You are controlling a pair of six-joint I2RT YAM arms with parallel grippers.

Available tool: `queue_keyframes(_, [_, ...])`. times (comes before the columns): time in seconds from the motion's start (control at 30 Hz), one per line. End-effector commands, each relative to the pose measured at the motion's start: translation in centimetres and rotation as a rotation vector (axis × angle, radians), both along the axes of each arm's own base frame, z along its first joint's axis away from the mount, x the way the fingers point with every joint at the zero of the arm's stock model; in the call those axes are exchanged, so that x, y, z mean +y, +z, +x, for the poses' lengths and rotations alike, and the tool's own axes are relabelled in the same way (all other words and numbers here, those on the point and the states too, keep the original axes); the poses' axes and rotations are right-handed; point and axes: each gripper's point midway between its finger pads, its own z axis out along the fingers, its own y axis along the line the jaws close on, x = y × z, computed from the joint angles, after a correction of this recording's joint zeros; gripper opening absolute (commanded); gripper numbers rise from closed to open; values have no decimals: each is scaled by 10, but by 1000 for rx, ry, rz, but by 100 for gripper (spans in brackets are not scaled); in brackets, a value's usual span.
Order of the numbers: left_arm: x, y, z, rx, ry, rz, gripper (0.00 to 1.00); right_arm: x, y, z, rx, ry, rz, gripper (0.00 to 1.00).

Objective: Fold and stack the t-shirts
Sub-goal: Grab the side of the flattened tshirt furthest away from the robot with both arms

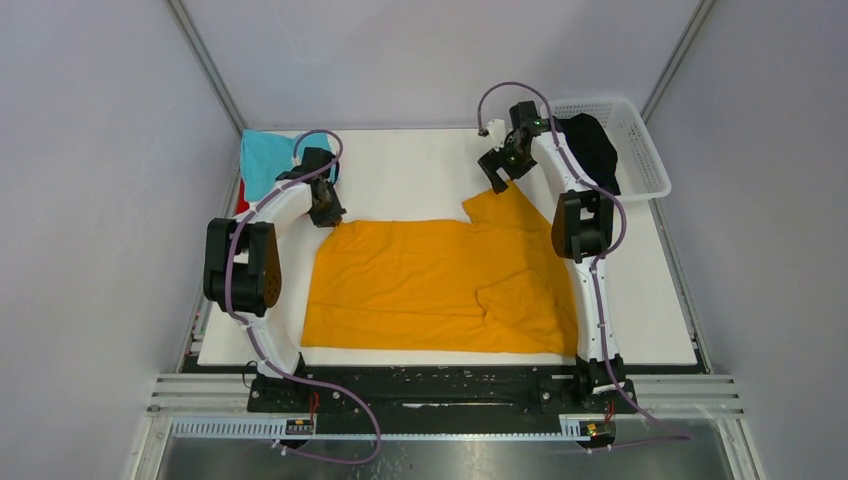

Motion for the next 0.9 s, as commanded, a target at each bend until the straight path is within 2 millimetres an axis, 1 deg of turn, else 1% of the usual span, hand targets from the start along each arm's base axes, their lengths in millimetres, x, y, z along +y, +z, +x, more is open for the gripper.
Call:
queue_keyframes(0.0, [-6, 19, 7, -64, 2, -14, 0, 17, 35, 32, -98, -334, 141, 99])
queue_keyframes(0.03, [-7, 20, 7, -66, 0, -16, 0, 12, 33, 31, -112, -357, 109, 99])
queue_keyframes(0.07, [-7, 20, 7, -67, -1, -15, 0, 1, 33, 32, -140, -412, 53, 98])
queue_keyframes(0.1, [-7, 20, 6, -66, -2, -14, 0, -6, 37, 33, -158, -457, 24, 98])
queue_keyframes(0.17, [-7, 22, 6, -72, 1, -14, 0, -11, 47, 31, -148, -509, 37, 98])
queue_keyframes(0.23, [-9, 21, 8, -78, -1, -21, 0, -19, 58, 34, -174, -574, 18, 98])
queue_keyframes(0.27, [-9, 21, 9, -78, -3, -24, 0, -19, 64, 35, -178, -594, 30, 98])
queue_keyframes(0.33, [-11, 19, 10, -76, -7, -28, 0, -15, 78, 44, -187, -703, 136, 98])
queue_keyframes(0.4, [-12, 18, 10, -73, -9, -31, 0, -1, 83, 53, -152, -774, 286, 98])
queue_keyframes(0.43, [-11, 18, 10, -72, -10, -29, 0, 4, 80, 55, -134, -807, 320, 98])
queue_keyframes(0.5, [-9, 19, 9, -72, -5, -20, 0, 16, 66, 48, -49, -837, 367, 98])
queue_keyframes(0.57, [-7, 21, 9, -80, 1, -8, 0, 17, 51, 40, 9, -887, 364, 98])
queue_keyframes(0.67, [-8, 23, 9, -91, -2, -18, 0, 11, 25, 33, 47, -955, 322, 98])
queue_keyframes(0.73, [-10, 24, 9, -94, -9, -26, 0, 13, 12, 30, 87, -985, 323, 98])
queue_keyframes(0.87, [-11, 24, 8, -93, -12, -33, 0, 24, 1, 26, 156, -993, 338, 98])
